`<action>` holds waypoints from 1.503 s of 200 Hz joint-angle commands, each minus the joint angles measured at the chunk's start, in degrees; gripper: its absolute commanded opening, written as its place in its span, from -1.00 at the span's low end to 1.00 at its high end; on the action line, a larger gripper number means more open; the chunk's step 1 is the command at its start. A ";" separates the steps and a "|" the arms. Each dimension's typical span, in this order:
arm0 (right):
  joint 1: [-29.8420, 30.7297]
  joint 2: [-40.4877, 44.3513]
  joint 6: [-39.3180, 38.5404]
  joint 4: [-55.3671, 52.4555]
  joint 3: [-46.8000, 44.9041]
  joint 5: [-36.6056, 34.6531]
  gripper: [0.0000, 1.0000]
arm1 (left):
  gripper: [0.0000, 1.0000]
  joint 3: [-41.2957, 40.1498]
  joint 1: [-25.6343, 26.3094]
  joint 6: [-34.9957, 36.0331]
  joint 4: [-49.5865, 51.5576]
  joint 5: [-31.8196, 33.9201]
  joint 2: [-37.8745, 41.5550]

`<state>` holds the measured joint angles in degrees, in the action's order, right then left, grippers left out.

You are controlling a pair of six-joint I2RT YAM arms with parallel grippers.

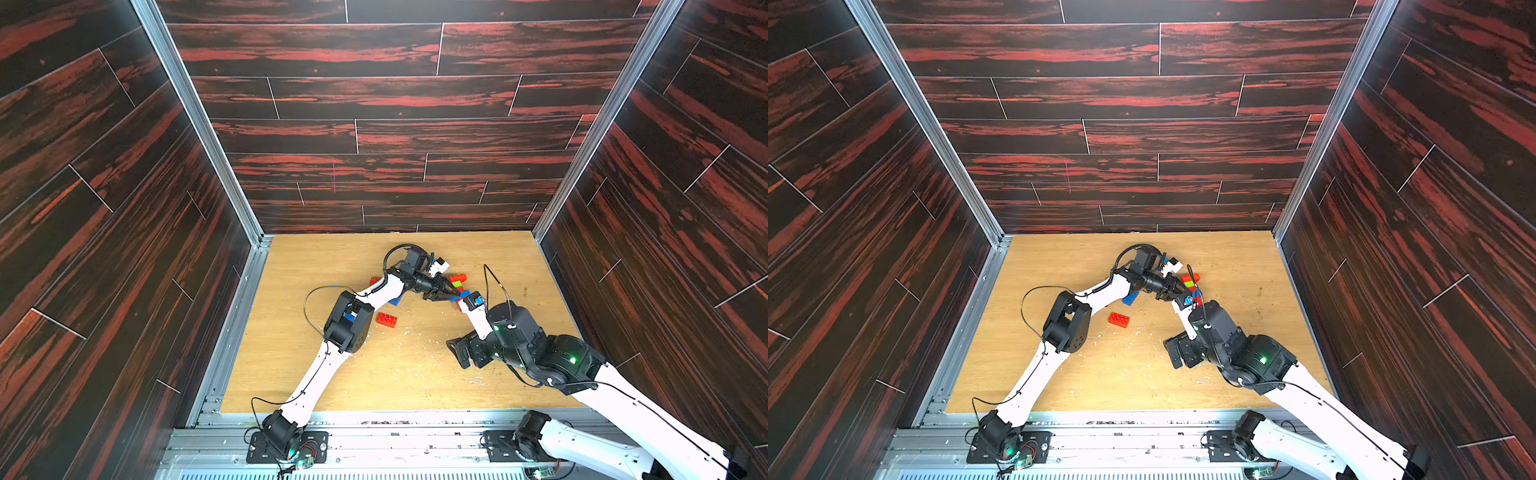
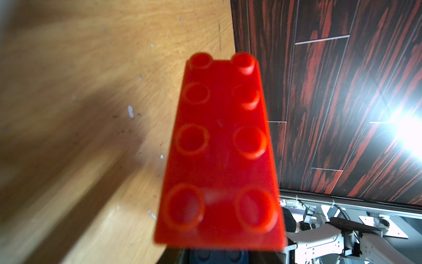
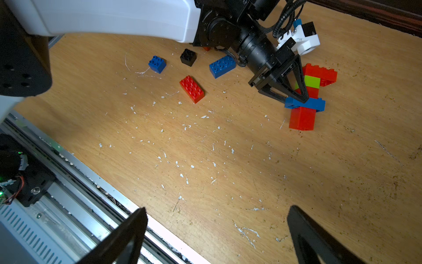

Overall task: Assemble the letter f with lego
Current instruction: Place the lego brick at the center of the board.

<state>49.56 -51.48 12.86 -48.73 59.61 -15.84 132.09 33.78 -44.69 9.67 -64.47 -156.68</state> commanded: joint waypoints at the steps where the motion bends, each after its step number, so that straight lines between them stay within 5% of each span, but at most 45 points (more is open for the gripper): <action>1: 0.36 -0.20 -0.12 0.92 1.57 0.59 0.97 | -0.51 2.09 -0.56 4.95 6.00 -1.53 -0.16; 140: 0.36 -0.85 -0.47 1.42 1.89 0.98 0.97 | -0.07 2.87 -0.99 10.50 13.35 0.11 -0.54; 300: 0.45 -1.33 -0.47 2.89 1.44 1.50 0.97 | 0.10 0.36 -1.11 22.58 27.65 4.33 3.24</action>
<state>49.56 -52.40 12.82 -46.87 60.10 -15.16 133.40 32.95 -25.93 31.64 -62.02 -156.59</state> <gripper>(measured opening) 0.984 0.530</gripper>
